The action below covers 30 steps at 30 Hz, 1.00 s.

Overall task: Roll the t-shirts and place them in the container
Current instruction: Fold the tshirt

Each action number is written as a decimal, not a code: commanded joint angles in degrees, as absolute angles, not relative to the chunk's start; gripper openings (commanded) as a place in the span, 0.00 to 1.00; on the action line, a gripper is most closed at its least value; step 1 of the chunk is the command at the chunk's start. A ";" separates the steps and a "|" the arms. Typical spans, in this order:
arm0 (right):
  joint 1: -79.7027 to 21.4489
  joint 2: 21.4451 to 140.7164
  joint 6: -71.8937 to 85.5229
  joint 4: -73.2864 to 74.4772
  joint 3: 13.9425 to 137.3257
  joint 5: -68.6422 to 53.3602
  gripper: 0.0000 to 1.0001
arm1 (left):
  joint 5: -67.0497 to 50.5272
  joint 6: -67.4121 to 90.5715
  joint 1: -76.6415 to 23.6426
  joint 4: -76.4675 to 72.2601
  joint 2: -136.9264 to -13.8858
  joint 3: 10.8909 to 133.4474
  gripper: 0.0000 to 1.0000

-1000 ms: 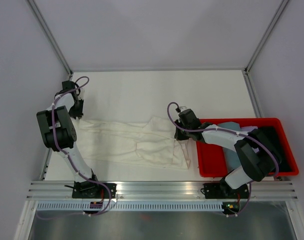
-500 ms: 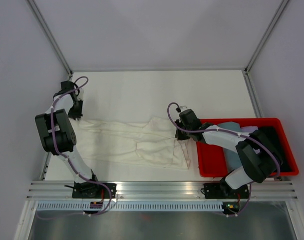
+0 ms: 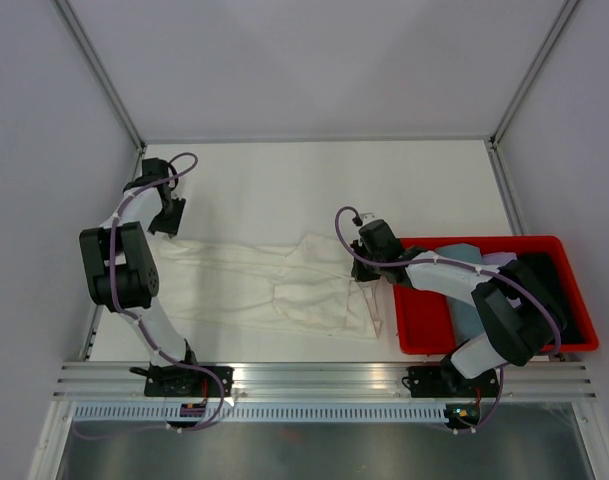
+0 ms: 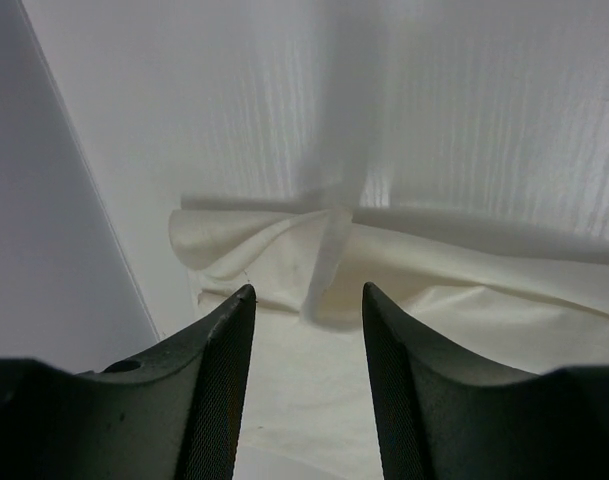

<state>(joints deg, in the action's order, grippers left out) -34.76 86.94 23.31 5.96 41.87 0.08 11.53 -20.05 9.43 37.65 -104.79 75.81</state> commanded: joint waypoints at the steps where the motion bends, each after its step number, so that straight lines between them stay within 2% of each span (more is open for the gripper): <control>1: -35.07 85.43 22.50 4.31 41.13 1.06 0.00 | 17.03 -23.37 10.11 36.92 -106.60 75.58 0.52; 3: -35.07 85.34 22.68 4.22 41.04 0.70 0.01 | 18.01 -23.73 10.02 36.04 -107.57 76.11 0.49; 4: -35.07 85.34 22.68 4.13 40.78 0.70 0.00 | 18.28 -23.73 10.11 34.64 -107.93 76.29 0.43; 9: -35.07 84.99 22.59 4.13 40.34 1.23 0.00 | 16.09 -23.73 10.19 34.37 -109.25 75.24 0.29; 13: -35.07 85.78 22.41 5.09 42.09 0.88 0.00 | 12.40 -22.59 10.19 34.63 -108.63 75.06 0.04; 14: -35.07 85.87 22.41 5.53 42.36 0.88 0.00 | 11.96 -22.33 10.11 35.06 -108.46 75.41 0.03; 18: -34.98 85.17 22.33 6.32 42.45 1.67 0.00 | 10.37 -20.92 10.28 35.07 -108.02 75.93 0.02; 24: -33.40 87.36 18.20 12.99 54.64 1.93 0.00 | 9.58 -17.14 11.16 31.56 -106.17 80.24 0.02; 30: -29.45 89.03 16.35 13.10 61.68 2.64 0.00 | 11.69 -15.21 12.30 26.46 -104.59 79.81 0.02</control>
